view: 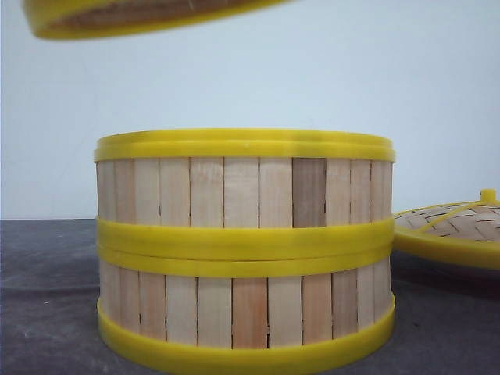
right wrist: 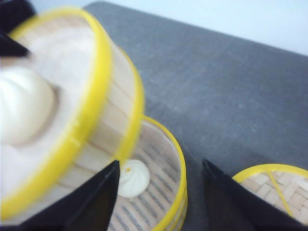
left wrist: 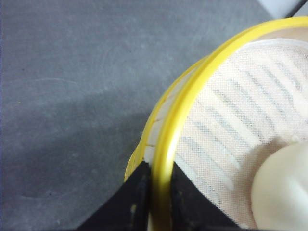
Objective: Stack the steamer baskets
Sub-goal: 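Lift the one-bun basket with the left gripper and set it on the stack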
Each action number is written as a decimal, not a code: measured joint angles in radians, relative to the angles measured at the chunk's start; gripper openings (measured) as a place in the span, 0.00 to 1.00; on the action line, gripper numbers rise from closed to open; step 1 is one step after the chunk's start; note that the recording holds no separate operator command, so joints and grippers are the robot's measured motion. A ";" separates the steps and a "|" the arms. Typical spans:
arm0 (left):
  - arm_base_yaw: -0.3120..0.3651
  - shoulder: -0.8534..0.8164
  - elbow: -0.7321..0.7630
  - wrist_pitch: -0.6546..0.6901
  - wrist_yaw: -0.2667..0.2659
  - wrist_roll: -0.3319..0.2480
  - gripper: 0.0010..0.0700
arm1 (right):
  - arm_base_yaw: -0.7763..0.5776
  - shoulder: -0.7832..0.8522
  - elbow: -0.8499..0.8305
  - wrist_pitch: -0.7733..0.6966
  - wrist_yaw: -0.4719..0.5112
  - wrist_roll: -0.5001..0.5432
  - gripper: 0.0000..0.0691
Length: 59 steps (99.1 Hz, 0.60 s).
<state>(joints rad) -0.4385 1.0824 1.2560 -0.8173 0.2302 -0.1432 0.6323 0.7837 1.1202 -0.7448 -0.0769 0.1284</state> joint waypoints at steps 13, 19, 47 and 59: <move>-0.065 0.066 0.000 0.037 -0.051 0.014 0.02 | 0.000 -0.042 0.000 0.000 0.000 0.008 0.47; -0.082 0.097 0.000 0.054 -0.057 0.021 0.02 | 0.000 -0.059 0.000 0.000 0.000 0.011 0.47; -0.100 0.233 0.000 0.063 -0.068 0.029 0.02 | 0.000 -0.108 0.000 -0.009 0.000 0.034 0.47; -0.100 0.253 0.000 0.087 -0.066 0.033 0.02 | 0.000 -0.108 0.001 -0.028 0.000 0.034 0.47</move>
<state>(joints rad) -0.5381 1.3357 1.2560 -0.7303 0.1638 -0.1104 0.6323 0.6758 1.1213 -0.7727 -0.0769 0.1627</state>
